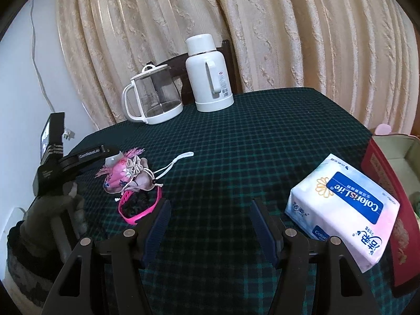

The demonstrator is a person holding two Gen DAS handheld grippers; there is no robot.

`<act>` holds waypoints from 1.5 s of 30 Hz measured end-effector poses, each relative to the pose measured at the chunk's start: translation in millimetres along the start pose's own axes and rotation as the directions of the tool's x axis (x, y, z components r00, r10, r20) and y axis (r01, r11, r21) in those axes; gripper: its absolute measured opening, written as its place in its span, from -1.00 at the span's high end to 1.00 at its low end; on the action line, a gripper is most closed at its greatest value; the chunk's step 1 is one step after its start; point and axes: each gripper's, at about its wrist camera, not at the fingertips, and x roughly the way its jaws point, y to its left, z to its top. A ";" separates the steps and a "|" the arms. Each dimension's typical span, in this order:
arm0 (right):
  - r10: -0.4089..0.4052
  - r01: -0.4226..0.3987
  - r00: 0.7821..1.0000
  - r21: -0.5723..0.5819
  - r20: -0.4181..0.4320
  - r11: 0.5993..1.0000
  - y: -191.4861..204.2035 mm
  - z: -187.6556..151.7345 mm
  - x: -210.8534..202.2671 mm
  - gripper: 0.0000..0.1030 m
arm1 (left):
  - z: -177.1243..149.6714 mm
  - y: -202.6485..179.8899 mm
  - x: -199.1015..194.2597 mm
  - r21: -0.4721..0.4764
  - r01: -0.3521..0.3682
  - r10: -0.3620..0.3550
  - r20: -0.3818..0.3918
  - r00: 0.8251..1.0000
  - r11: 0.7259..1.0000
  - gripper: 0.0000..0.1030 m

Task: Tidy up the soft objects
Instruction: 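Grasp the white plastic-wrapped bundle with the left tool while the right tool grasps the pink tasseled pouch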

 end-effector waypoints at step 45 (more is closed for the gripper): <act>0.119 -0.147 0.980 -0.178 -0.161 0.973 102.8 36.6 89.2 -0.39 | 12.9 46.3 -40.3 -0.102 -0.031 0.051 0.192 0.980 0.994 -0.10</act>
